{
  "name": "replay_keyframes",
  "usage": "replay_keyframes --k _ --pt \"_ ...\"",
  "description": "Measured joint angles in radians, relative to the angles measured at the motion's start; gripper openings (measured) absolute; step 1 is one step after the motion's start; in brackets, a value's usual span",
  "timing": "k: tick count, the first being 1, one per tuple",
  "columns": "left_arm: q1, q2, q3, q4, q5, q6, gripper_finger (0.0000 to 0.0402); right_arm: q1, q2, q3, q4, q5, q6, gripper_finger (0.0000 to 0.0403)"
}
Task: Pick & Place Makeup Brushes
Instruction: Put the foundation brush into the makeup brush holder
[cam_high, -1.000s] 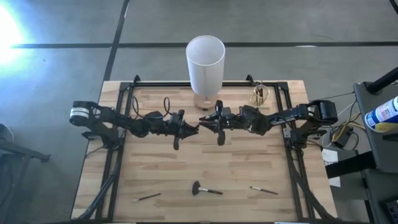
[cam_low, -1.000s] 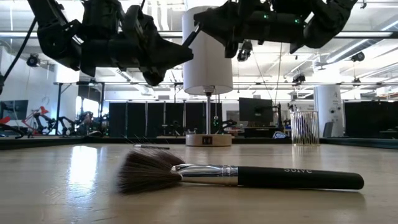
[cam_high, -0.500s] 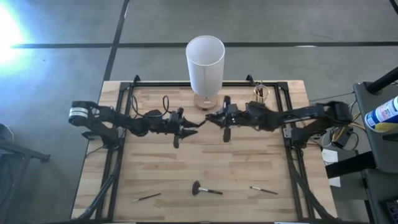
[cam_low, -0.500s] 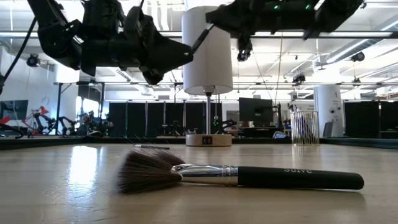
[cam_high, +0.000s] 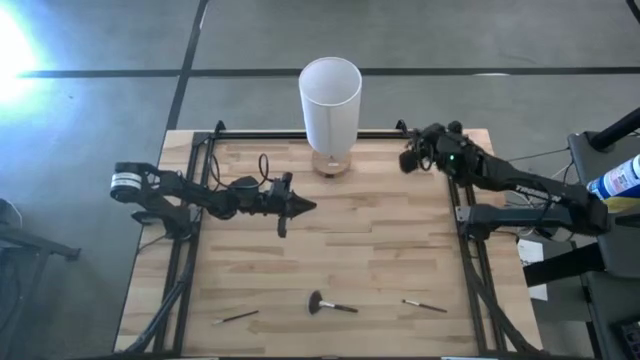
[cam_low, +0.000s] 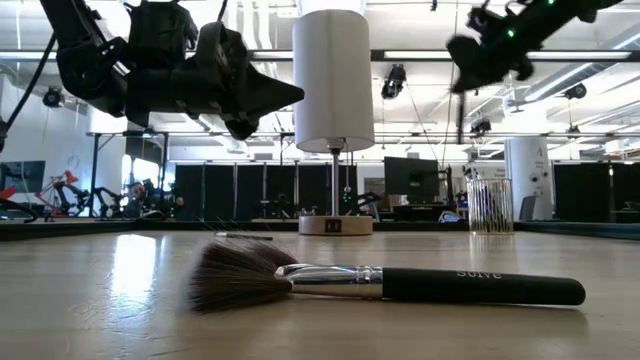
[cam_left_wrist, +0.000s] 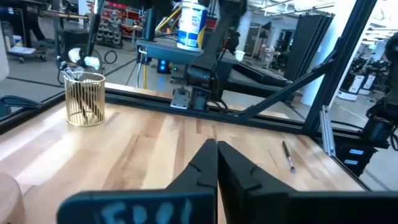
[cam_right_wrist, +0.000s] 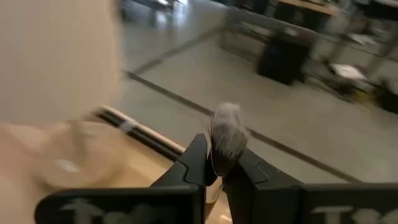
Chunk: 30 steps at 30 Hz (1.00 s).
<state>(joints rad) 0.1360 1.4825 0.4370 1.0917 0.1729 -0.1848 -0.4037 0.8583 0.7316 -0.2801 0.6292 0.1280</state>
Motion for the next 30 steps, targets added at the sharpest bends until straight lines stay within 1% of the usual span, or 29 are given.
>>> replay_keyframes --k 2,6,9,12,16,23,30 --pt "0.0 0.0 0.0 0.001 -0.002 0.0 0.0004 -0.088 -0.009 -0.013 -0.031 -0.004 0.0 0.0024" --pt "0.0 0.0 0.0 0.001 -0.002 0.0 0.0001 -0.246 0.009 -0.048 -0.03 -0.074 -0.014 0.0024" --pt "0.0 0.0 0.0 0.001 -0.002 0.0 0.0 -0.335 0.036 -0.08 -0.018 -0.151 -0.007 0.0024" --pt "0.0 0.0 0.0 0.001 -0.002 0.0 0.0 -0.397 0.066 -0.12 0.03 -0.212 0.0 0.0024" --pt "0.0 0.0 0.0 0.001 -0.002 0.0 0.0 -0.435 0.111 -0.15 0.051 -0.273 0.027 0.0024" --pt "-0.001 0.0 0.0 -0.006 -0.002 -0.001 0.0 -0.438 0.178 -0.158 0.052 -0.295 0.048 0.0026" --pt "-0.001 0.0 0.0 -0.019 -0.014 -0.001 0.0 -0.442 0.252 -0.151 0.052 -0.294 0.073 0.0076"
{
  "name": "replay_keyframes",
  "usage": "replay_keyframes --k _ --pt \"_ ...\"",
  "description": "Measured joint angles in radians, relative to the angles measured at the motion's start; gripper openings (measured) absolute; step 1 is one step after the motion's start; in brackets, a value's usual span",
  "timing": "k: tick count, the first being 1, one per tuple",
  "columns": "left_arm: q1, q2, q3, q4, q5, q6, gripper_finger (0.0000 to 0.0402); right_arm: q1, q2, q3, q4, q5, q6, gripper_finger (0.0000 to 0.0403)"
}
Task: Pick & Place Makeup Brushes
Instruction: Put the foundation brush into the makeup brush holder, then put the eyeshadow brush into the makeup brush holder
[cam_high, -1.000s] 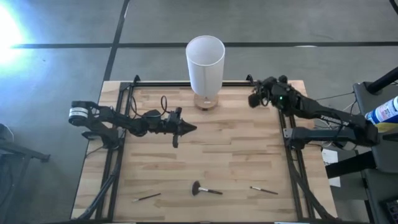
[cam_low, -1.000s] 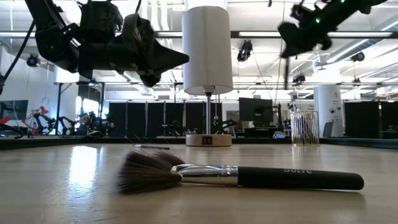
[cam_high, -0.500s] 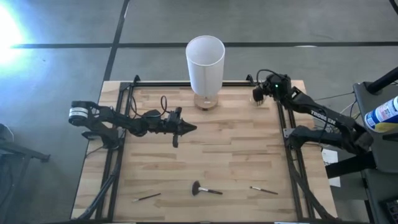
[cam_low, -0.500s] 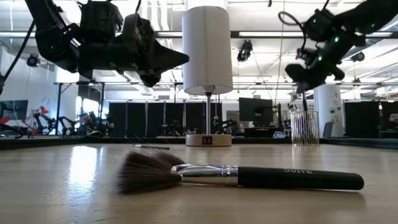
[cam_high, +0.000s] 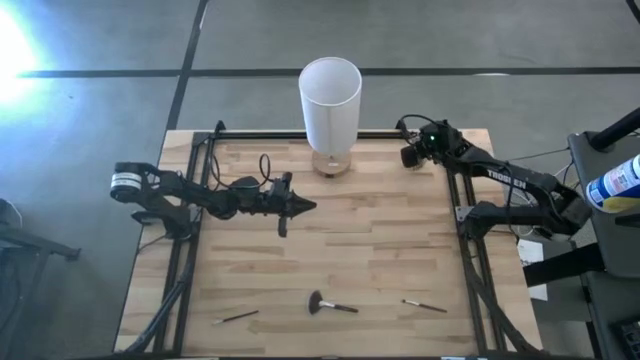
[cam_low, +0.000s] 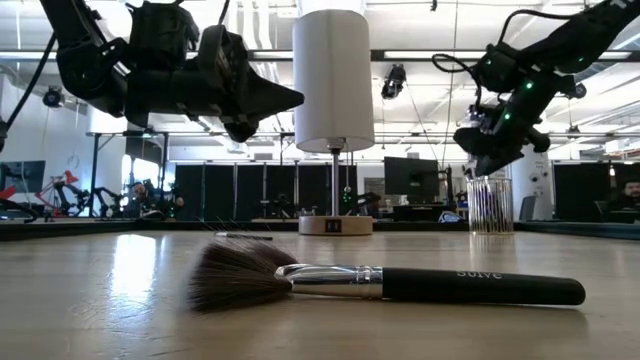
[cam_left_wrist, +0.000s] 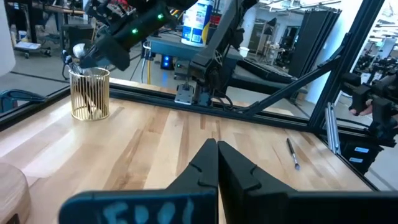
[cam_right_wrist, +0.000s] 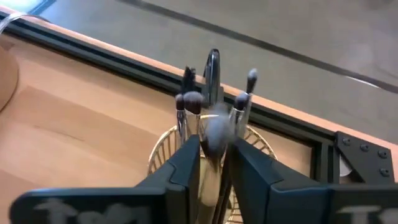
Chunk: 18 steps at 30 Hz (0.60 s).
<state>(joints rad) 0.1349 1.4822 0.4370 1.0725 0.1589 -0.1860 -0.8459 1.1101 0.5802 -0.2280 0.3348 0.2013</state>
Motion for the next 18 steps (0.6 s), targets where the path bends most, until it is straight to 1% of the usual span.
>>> replay_keyframes --k 5,8,11,14,18 --pt "0.001 0.0 0.0 -0.004 0.0 0.0 0.0 0.0 0.011 0.022 -0.006 0.004 0.002 0.0103" --pt "0.001 0.0 0.0 -0.008 0.0 0.003 0.0 0.002 -0.022 0.051 -0.035 0.004 -0.003 0.0118" --pt "0.001 0.0 -0.005 -0.009 -0.002 0.035 0.0 0.014 -0.075 0.096 -0.118 -0.021 -0.032 0.0123" --pt "0.005 0.003 -0.031 0.015 -0.023 0.054 0.0 0.061 -0.134 0.131 -0.214 -0.066 -0.043 0.0104" --pt "0.021 0.01 -0.063 0.049 -0.029 0.053 0.0 0.201 -0.215 0.127 -0.3 -0.069 -0.025 0.0044"
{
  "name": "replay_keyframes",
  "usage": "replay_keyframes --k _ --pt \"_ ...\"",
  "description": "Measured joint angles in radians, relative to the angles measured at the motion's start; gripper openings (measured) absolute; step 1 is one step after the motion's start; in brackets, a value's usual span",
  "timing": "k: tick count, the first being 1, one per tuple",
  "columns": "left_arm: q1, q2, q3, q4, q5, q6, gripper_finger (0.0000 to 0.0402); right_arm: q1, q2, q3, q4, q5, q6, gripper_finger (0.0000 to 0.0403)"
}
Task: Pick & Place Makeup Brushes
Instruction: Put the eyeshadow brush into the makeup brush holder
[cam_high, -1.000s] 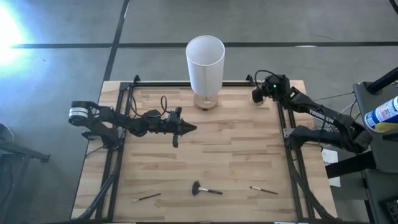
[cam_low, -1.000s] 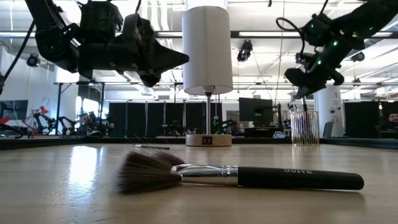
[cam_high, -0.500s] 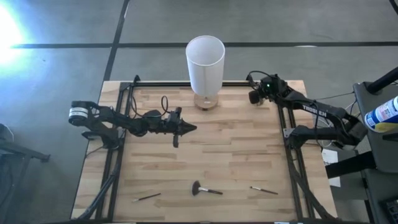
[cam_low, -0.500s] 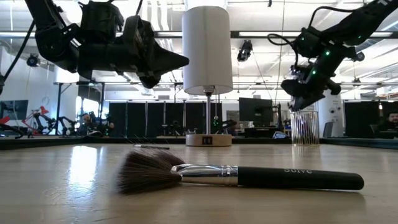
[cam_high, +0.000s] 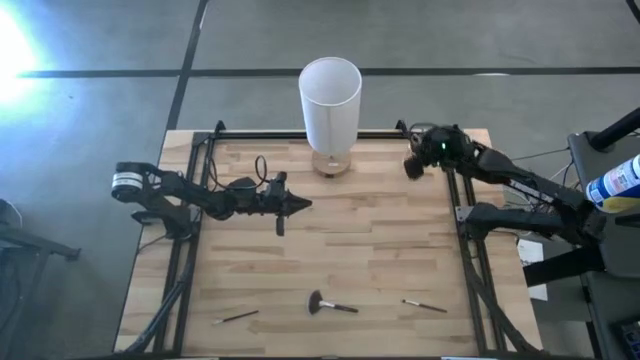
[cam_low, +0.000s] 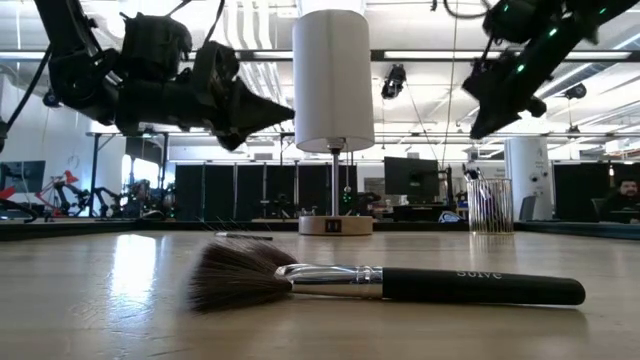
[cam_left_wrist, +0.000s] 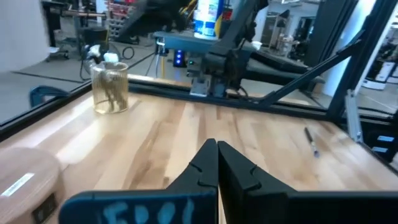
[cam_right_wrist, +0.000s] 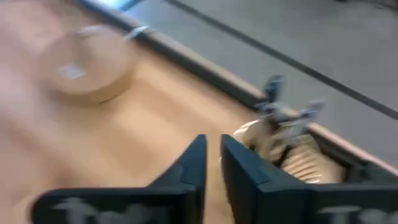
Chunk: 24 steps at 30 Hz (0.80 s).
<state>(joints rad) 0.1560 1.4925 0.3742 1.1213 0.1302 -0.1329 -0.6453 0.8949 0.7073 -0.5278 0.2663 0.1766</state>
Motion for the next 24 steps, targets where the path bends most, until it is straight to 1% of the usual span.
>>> replay_keyframes --k 2,4,6,10,14,19,21,24 --pt "0.005 0.002 -0.017 0.017 -0.001 0.0 0.0 0.101 -0.032 -0.006 -0.043 -0.002 0.034 0.0018" --pt "0.008 0.002 -0.024 0.033 0.0 0.001 0.0 0.219 -0.051 -0.008 -0.085 0.011 0.099 0.0013" --pt "0.01 0.002 -0.025 0.043 0.0 0.001 0.0 0.353 -0.057 -0.008 -0.124 0.05 0.173 0.0011" --pt "0.01 0.003 -0.025 0.061 0.002 0.0 0.0 0.619 -0.033 -0.008 -0.179 0.114 0.358 0.0009" --pt "0.01 0.003 -0.027 0.056 0.002 0.0 0.0 0.858 0.025 -0.003 -0.21 0.151 0.56 0.0008" --pt "0.01 0.003 -0.027 0.052 0.002 -0.006 0.0 1.104 0.133 0.036 -0.245 0.152 0.795 0.0008" --pt "0.01 0.003 -0.027 0.049 0.003 -0.006 0.0 1.191 0.184 0.06 -0.269 0.13 0.881 0.0008" --pt "0.01 0.003 -0.027 0.049 0.003 -0.006 0.0 1.291 0.256 0.089 -0.285 0.068 1.017 0.0008"
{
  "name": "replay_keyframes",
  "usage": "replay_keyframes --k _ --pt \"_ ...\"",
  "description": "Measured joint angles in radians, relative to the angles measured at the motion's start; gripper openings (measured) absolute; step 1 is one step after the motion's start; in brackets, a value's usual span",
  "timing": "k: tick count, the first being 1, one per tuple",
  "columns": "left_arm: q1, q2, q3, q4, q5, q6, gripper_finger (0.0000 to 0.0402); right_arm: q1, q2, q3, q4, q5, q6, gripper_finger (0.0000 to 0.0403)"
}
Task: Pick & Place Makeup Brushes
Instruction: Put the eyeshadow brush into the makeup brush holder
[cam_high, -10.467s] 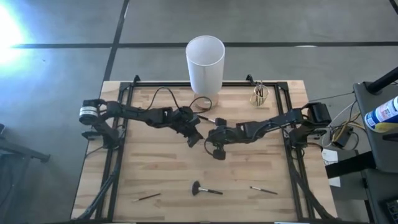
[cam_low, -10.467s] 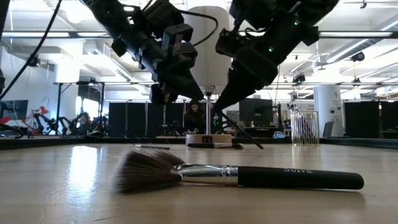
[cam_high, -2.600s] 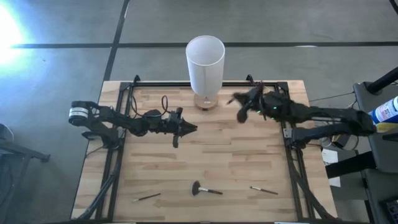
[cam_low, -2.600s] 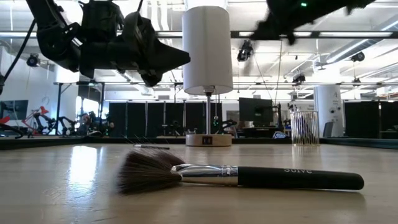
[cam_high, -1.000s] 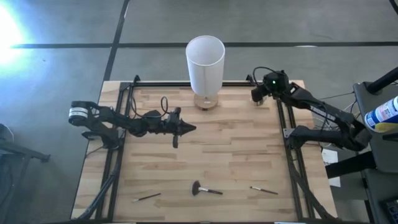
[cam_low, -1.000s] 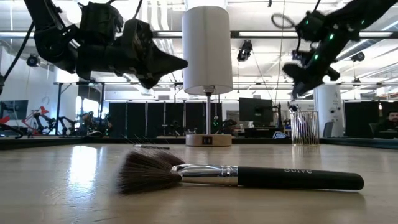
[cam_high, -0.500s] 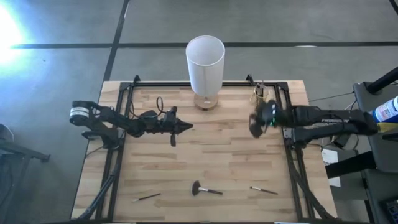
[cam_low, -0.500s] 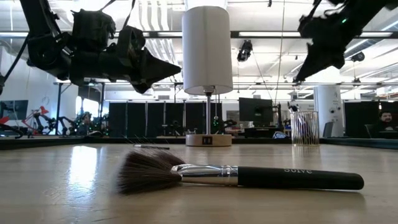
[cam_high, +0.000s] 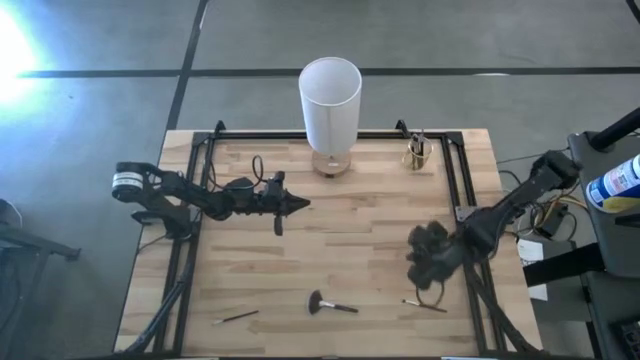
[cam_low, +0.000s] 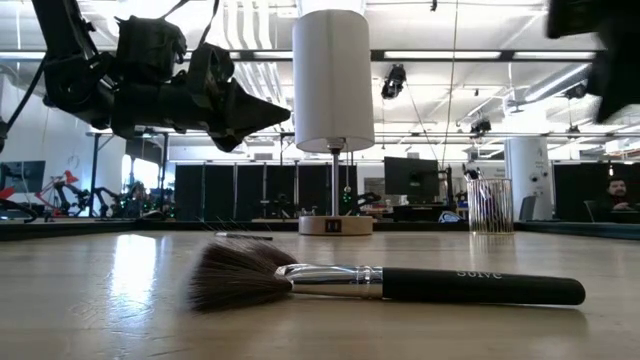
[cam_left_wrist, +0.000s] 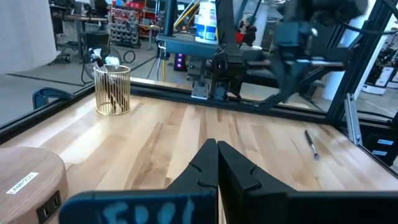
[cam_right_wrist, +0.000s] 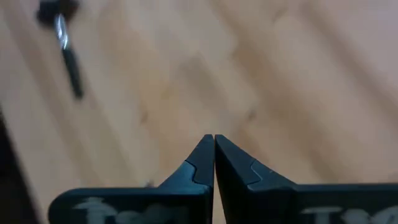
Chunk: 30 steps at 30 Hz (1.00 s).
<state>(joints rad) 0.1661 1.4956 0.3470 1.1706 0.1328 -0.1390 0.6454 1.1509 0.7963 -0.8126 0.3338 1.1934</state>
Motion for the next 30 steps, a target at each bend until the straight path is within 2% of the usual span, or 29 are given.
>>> replay_keyframes --k 5,11,16,20,25,30 --pt "0.0 0.0 0.0 0.001 0.0 0.004 0.0 0.097 0.132 0.039 0.032 -0.121 0.164 0.0015" --pt "0.0 0.0 0.013 0.004 0.006 0.005 0.0 0.122 0.307 0.081 0.153 -0.275 0.135 0.0061" --pt "0.0 0.0 0.013 0.0 0.006 0.004 0.0 0.121 0.425 0.142 0.16 -0.299 0.046 0.0106" --pt "0.0 0.0 0.012 -0.004 0.006 0.002 0.0 0.121 0.499 0.178 0.16 -0.312 -0.026 0.0125" --pt "0.0 0.0 0.012 -0.004 0.006 0.001 0.0 0.12 0.564 0.195 0.16 -0.316 -0.06 0.0129" --pt "0.0 0.0 0.012 -0.005 0.005 0.001 0.0 0.12 0.6 0.196 0.165 -0.354 -0.064 0.0115"
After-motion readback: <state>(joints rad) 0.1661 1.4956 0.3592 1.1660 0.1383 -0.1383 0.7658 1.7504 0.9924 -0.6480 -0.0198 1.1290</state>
